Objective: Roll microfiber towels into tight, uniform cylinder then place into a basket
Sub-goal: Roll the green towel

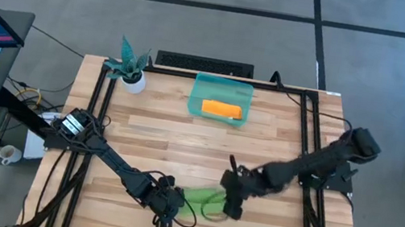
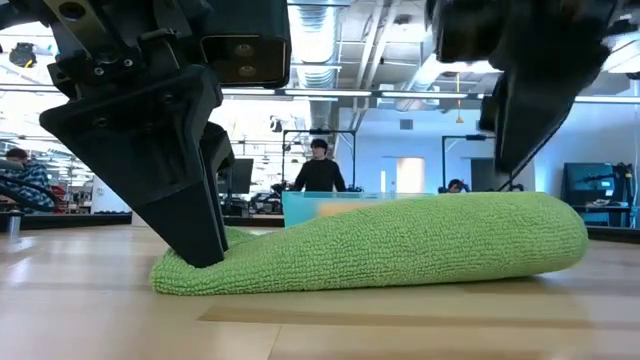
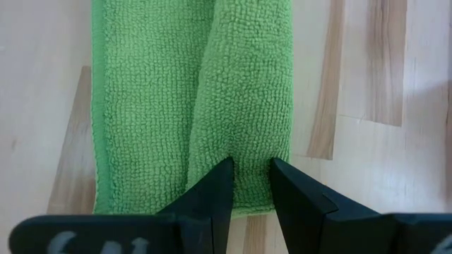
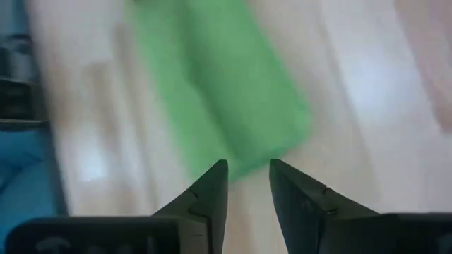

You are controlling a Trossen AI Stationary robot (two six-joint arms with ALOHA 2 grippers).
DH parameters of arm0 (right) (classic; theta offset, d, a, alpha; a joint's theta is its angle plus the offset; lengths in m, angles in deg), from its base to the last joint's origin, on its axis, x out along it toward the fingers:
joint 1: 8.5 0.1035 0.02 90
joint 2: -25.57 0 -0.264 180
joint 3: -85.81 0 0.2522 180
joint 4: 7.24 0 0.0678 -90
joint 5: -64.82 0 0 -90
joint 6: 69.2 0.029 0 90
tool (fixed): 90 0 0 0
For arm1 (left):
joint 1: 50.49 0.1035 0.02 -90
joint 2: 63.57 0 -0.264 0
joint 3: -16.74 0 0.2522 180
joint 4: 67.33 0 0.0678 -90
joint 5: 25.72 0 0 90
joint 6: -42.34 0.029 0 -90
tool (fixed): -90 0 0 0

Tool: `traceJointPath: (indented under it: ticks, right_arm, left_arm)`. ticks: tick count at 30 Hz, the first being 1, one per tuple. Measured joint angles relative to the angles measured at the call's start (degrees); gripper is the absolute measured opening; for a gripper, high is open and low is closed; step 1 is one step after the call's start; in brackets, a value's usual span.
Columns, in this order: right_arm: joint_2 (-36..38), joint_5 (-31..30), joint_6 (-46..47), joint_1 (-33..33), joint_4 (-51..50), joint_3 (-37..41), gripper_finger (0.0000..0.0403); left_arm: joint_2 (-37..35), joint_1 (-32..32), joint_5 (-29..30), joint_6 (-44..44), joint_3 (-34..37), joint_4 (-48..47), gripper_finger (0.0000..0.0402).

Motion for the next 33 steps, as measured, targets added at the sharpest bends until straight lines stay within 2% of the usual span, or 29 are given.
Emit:
traceJointPath:
  ticks: [5, 8, 11, 19, 28, 33]
  right_arm:
    - [-0.6, -6.7, -2.7, 6.3, 12.5, 0.0, 0.013]
    - [-3.5, -7.4, -8.7, 8.3, 20.4, -0.2, 0.013]
    - [-6.7, -7.4, -10.2, 8.6, 24.5, -0.1, 0.0127]
    - [-11.8, -7.3, -5.7, 5.9, 22.0, -0.1, 0.0082]
    - [-12.2, -7.3, -0.6, 4.9, 16.3, -0.1, 0.0011]
    - [-12.2, -7.3, 1.5, 4.9, 14.7, -0.2, 0.0014]
  left_arm:
    - [0.0, 0.0, 0.0, 0.0, 0.0, 0.0, 0.0093]
    - [0.0, 0.0, 0.0, 0.0, 0.0, 0.0, 0.0093]
    - [0.0, 0.0, 0.0, 0.0, 0.0, 0.0, 0.0093]
    - [0.0, 0.0, 0.0, 0.0, 0.0, 0.0, 0.0093]
    - [0.1, -0.1, 0.4, 0.5, -0.6, -0.4, 0.0093]
    - [0.3, -0.3, 1.6, 4.1, -2.5, -2.4, 0.0093]
